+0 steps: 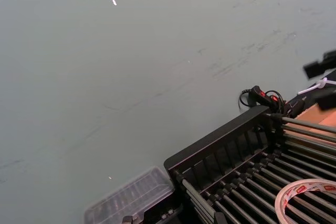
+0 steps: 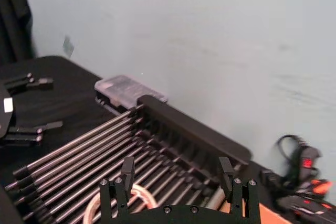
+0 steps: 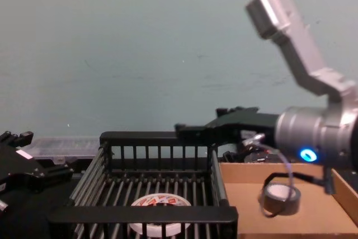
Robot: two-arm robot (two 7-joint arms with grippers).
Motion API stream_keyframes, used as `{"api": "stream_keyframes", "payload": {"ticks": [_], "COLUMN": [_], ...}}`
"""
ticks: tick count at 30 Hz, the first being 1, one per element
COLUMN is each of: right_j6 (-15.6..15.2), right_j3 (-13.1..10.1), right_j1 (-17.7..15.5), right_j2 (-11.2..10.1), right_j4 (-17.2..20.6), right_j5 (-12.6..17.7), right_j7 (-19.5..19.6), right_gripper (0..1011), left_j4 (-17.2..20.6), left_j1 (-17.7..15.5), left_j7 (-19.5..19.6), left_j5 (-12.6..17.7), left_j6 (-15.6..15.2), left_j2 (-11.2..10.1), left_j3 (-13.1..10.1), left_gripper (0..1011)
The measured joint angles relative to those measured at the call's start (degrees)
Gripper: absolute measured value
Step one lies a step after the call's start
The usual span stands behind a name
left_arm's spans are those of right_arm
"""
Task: Pick up the white tape and place it into the black box , Pick up the silver tape and place it into the brown box.
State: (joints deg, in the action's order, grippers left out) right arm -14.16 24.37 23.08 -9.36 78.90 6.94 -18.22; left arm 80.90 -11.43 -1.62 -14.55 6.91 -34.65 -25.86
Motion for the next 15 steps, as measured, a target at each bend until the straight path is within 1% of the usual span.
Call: {"api": "stream_keyframes", "payload": {"ticks": [2, 4, 6, 7, 11, 12, 15], "right_j6": [0.00, 0.24, 0.60, 1.05, 1.99, 2.54, 3.40], "right_j3": [-0.76, -2.31, -3.10, -3.90, -5.48, -6.22, -7.38], "right_j1": [-0.66, -2.05, -2.87, -3.70, -5.54, -6.41, -7.98], "right_j2": [-0.58, -1.81, -2.52, -3.23, -4.60, -5.17, -5.98], "right_j4": [1.23, 3.47, 4.60, 5.61, 7.49, 8.15, 9.11], "right_j5": [0.51, 1.50, 1.98, 2.36, 2.93, 3.14, 3.47], "right_j7": [0.00, 0.01, 0.04, 0.18, 0.82, 1.17, 1.83], "right_gripper": [1002, 1002, 1002, 1002, 1002, 1002, 1002], "left_j4": [0.00, 0.00, 0.00, 0.00, 0.00, 0.00, 0.00], "left_j1": [0.00, 0.00, 0.00, 0.00, 0.00, 0.00, 0.00], "left_j7": [0.00, 0.00, 0.00, 0.00, 0.00, 0.00, 0.00], "left_j5": [0.00, 0.00, 0.00, 0.00, 0.00, 0.00, 0.00], "left_j6": [0.00, 0.00, 0.00, 0.00, 0.00, 0.00, 0.00], "left_j2": [0.00, 0.00, 0.00, 0.00, 0.00, 0.00, 0.00], "left_j3": [0.00, 0.00, 0.00, 0.00, 0.00, 0.00, 0.00], "left_gripper": [1001, 1001, 1001, 1001, 1001, 1002, 1001]}}
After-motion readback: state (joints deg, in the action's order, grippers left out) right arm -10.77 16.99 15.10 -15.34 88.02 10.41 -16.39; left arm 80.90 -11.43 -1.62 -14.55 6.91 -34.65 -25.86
